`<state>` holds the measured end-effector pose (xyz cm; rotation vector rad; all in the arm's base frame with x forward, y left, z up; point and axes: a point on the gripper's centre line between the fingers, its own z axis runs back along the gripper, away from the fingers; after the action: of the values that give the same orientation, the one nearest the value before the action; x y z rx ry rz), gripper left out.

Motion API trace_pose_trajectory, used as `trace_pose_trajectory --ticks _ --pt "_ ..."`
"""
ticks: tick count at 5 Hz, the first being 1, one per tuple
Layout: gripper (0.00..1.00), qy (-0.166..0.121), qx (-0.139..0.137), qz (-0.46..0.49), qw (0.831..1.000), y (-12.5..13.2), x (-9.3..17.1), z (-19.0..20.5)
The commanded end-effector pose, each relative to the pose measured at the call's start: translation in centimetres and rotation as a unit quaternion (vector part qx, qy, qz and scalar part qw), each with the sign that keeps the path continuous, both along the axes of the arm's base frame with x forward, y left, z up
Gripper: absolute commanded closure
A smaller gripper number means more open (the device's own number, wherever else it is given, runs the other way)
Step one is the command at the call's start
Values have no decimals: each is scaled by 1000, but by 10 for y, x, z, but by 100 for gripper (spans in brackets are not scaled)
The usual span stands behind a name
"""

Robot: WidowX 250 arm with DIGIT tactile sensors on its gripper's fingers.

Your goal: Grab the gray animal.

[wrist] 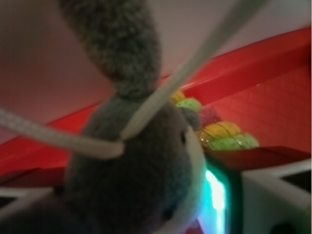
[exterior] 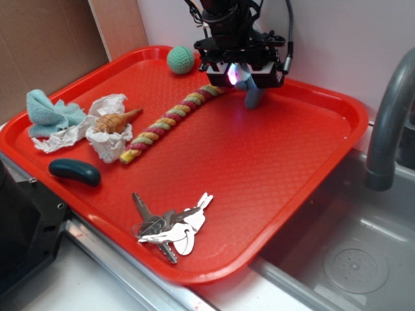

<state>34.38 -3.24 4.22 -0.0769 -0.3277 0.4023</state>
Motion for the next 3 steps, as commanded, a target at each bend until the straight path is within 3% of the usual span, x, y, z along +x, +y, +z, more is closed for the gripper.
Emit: trace_pose_trajectory --ticks 1,2,3 --pt "100 3 -23 -1 1000 -1 -51 79" --pt "100 82 -24 2 996 -7 -91 119" --pt "100 160 9 66 985 1 -129 135"
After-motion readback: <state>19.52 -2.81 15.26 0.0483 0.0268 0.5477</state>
